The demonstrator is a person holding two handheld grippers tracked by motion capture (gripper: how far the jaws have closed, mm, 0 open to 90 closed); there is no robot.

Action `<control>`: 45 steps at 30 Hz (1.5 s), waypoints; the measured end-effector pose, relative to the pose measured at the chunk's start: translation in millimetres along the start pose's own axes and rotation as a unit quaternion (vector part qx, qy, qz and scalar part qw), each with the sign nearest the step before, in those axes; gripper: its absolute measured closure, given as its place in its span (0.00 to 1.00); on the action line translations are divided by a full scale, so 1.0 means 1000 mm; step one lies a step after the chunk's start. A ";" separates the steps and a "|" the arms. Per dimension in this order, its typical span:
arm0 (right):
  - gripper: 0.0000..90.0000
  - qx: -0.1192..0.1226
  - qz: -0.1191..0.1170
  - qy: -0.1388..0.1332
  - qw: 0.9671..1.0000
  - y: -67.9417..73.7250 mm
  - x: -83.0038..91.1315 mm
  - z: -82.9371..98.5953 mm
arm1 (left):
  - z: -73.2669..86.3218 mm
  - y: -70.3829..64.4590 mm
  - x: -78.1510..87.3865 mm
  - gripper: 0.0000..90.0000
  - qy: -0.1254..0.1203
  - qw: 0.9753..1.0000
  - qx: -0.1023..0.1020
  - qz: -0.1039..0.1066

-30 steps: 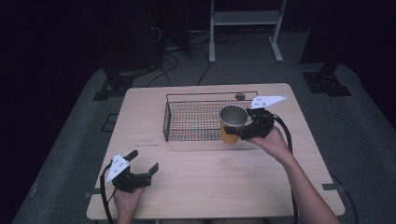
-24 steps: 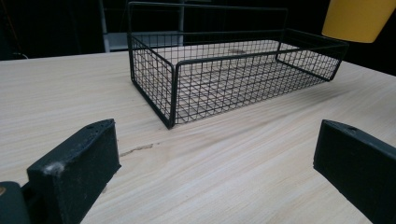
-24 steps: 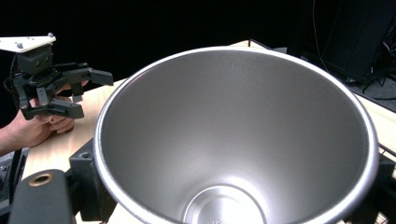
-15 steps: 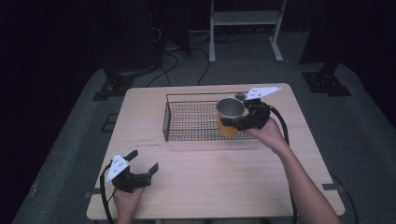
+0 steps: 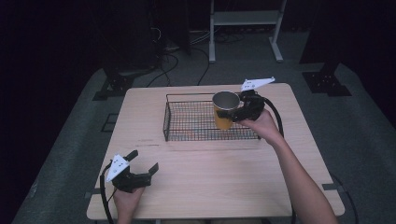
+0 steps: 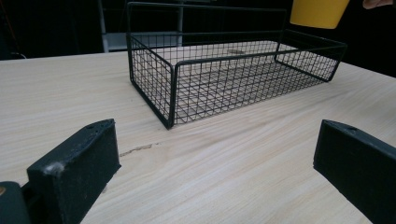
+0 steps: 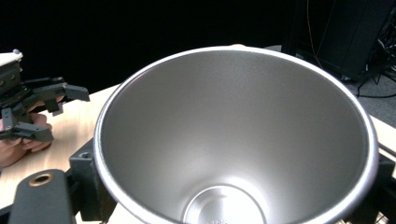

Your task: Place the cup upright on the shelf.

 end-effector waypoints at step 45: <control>0.14 -0.033 0.002 0.043 0.999 -0.047 -0.059 -0.011 | 0.000 0.000 0.000 0.00 -0.002 1.000 0.001 0.002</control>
Point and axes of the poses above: each handheld gripper's, and its own axes: x roughly backward along the jaws, z roughly out of its underside, y roughly to its left, the point moved 1 cm from there along -x, roughly forward along the jaws, and after that the axes turned 7 degrees about -x, right-handed, at the moved point
